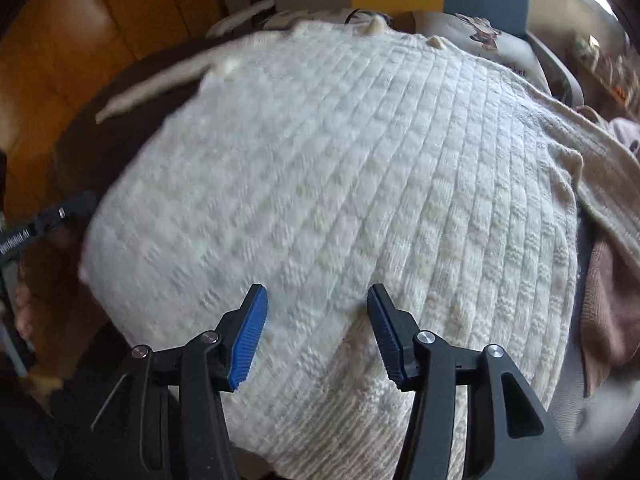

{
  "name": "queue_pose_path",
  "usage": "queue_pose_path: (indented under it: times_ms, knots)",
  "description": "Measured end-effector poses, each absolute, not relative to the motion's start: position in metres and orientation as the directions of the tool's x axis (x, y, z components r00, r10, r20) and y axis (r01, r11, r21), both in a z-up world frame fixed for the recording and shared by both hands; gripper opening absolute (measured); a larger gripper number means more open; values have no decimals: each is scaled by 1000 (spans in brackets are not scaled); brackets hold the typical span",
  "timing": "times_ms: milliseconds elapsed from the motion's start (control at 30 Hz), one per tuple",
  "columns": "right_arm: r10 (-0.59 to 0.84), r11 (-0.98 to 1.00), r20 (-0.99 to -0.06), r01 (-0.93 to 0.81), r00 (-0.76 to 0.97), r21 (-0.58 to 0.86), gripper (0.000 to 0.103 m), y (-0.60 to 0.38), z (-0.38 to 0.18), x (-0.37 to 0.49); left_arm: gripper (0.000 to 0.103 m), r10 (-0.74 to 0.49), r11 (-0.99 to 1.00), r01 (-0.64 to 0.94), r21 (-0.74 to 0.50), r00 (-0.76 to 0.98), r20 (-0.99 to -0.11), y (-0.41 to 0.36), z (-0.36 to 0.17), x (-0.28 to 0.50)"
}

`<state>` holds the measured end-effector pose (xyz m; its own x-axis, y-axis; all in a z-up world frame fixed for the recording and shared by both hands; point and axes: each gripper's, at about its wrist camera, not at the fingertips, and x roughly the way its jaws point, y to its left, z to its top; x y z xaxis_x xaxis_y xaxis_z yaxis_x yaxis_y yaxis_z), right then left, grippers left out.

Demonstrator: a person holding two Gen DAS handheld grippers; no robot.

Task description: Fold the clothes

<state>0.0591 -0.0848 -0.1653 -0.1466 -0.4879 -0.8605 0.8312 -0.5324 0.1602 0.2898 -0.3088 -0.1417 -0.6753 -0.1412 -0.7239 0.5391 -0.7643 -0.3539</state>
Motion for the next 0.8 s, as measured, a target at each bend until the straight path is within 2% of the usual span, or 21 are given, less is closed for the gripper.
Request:
queue_pose_path:
  times_ms: [100,200,333,400,500,567,667,800]
  knots:
    - [-544,-533,-823,825,-165,187,55,-90,-146,46,28,-160,-773,540,-334,-674,-721,-317,-133,284]
    - [-518,-560,-830,816,-208,145,56,-108,-146,33,28,-165,-802,521,-293,-665,-729,-314,-130,269]
    - [-430,-582,-868,811,-248,57,56,-115,-174,27,28,-138,-859,479,-179,-554,-821,-291,-160,237]
    - [-418,-580,-871,813,-259,37,57,-111,-186,30,28,-169,-872,470,-137,-552,-817,-283,-161,235]
    - [-448,-590,-872,799,-199,120,57,-103,-178,21,29,-125,-865,451,-220,-618,-776,-286,-145,231]
    - [-512,-596,-838,781,-189,188,57,-101,-162,12,29,-145,-882,428,-198,-646,-749,-286,-130,212]
    - [-512,-616,-820,774,-254,145,57,-110,-150,-4,29,-127,-896,398,-199,-656,-744,-293,-122,170]
    - [-450,-670,-846,735,-287,107,57,-112,-165,-31,29,-169,-902,421,-100,-555,-814,-307,-151,129]
